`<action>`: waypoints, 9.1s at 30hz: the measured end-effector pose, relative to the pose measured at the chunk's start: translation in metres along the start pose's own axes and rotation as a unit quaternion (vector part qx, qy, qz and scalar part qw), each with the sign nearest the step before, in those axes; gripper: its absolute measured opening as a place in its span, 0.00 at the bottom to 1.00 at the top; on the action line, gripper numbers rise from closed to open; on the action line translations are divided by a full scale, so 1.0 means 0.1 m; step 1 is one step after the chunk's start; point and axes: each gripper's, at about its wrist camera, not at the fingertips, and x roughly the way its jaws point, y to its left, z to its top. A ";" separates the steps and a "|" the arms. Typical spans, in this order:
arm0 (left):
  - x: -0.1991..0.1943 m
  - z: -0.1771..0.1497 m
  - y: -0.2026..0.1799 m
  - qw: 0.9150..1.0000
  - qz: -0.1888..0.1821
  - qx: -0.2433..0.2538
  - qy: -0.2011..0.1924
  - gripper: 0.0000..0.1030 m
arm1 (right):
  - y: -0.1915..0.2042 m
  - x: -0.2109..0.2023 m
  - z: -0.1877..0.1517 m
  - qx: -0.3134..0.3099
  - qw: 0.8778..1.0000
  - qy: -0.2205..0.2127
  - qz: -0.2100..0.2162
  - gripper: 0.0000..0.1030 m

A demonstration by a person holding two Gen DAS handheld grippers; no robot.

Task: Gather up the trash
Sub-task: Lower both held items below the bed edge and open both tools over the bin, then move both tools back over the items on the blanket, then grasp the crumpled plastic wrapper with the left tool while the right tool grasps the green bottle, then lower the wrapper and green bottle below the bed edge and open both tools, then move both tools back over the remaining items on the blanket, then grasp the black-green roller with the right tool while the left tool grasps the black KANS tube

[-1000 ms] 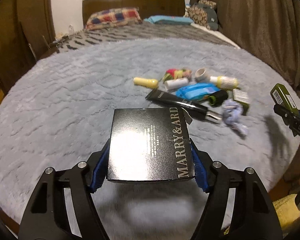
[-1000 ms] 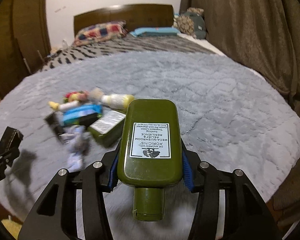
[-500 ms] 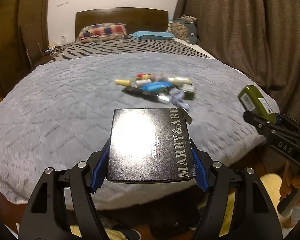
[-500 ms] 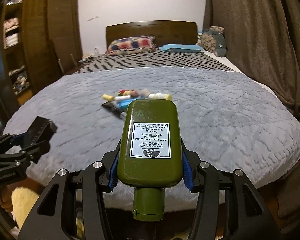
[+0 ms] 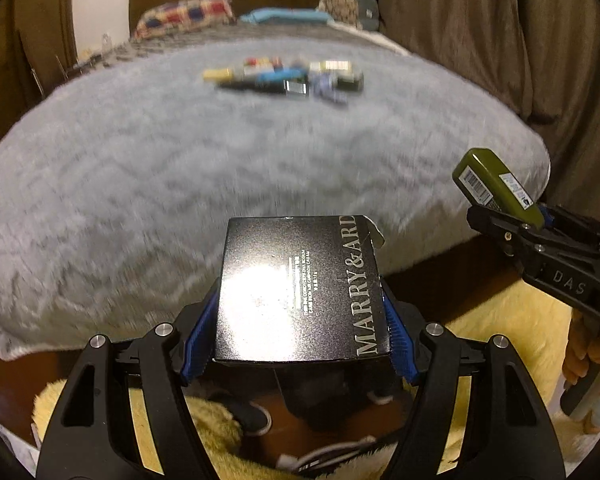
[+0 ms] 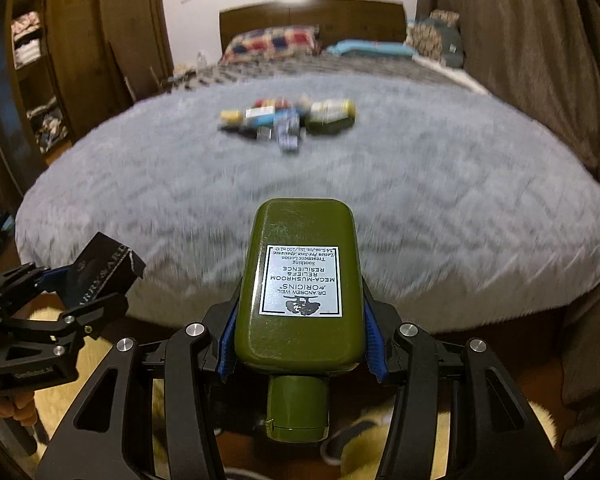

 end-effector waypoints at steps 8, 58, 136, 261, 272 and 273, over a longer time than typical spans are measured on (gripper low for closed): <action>0.50 -0.31 0.01 0.997 -0.005 -0.002 0.073 0.66 | 0.06 0.47 -0.30 0.000 0.997 0.078 0.021 0.50; 0.54 0.07 0.22 0.999 -0.002 0.000 0.052 0.78 | -0.45 0.44 0.21 0.053 0.998 0.040 -0.018 0.67; 0.87 2.01 -0.21 0.997 0.008 0.059 -0.058 0.20 | -0.72 0.87 1.44 0.051 0.997 -0.039 -0.033 0.67; 1.12 1.55 0.64 0.999 0.044 -0.016 -0.006 0.85 | -0.07 2.03 2.04 0.004 1.000 0.029 0.005 0.69; 1.27 1.72 0.64 0.999 0.046 -0.014 -0.006 0.85 | -0.03 2.21 2.15 0.000 0.999 0.038 0.021 0.69; 1.27 1.73 0.64 0.999 0.046 -0.014 -0.006 0.85 | -0.03 2.23 2.15 -0.002 0.999 0.040 0.019 0.69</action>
